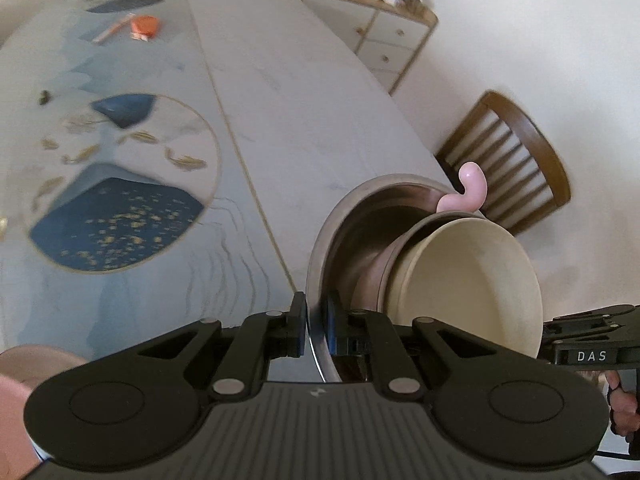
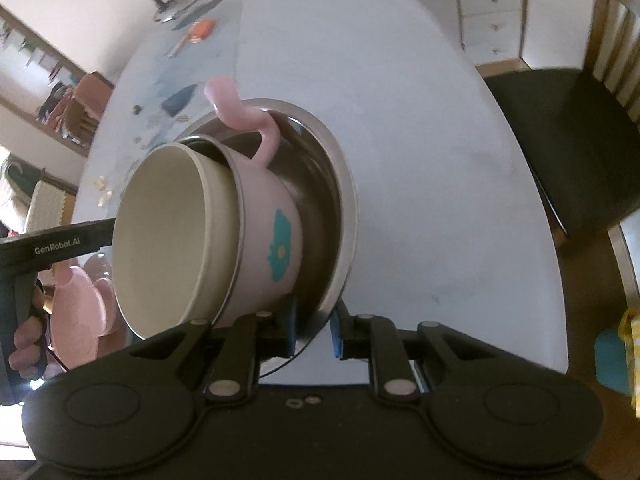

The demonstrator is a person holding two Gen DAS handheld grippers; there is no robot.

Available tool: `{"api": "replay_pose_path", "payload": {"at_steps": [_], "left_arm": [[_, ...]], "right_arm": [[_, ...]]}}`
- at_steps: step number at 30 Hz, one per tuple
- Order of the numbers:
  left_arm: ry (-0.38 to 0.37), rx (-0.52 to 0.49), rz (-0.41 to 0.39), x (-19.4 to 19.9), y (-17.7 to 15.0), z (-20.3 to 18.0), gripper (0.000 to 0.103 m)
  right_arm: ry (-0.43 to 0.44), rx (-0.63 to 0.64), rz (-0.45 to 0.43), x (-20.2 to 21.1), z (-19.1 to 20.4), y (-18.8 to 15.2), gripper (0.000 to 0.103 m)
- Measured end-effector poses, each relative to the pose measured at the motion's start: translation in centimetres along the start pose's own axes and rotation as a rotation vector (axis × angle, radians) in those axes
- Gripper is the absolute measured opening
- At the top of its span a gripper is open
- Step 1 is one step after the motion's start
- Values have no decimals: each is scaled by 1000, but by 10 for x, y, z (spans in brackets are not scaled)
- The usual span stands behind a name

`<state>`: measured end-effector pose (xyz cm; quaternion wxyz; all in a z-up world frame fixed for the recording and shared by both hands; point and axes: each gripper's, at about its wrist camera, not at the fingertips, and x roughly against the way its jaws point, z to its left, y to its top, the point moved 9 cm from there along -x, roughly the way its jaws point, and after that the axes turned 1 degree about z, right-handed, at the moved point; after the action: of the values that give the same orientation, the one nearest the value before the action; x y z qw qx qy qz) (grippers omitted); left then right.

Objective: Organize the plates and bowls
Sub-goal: 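Lift the whole dish stack with both grippers and carry it along the table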

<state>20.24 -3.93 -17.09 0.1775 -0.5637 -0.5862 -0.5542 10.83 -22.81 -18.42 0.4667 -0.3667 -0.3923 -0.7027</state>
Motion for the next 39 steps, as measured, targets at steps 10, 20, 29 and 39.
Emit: {"api": "replay_pose_path", "payload": {"at_steps": [10,20,29,39], "left_arm": [[94,145,-106,72,-5,50,9],[229,284,-162,137,-42,124,9],[311,396,-178,178,-91,180,9],[364,451,-153,193,-134,221,9]], "right_arm": [[65,163,17,5,68,24,17],[156,330,79,-28,161,26,16],[209,438,150,-57,233,2,16],[234,490,223,-85,271,-34,16]]}}
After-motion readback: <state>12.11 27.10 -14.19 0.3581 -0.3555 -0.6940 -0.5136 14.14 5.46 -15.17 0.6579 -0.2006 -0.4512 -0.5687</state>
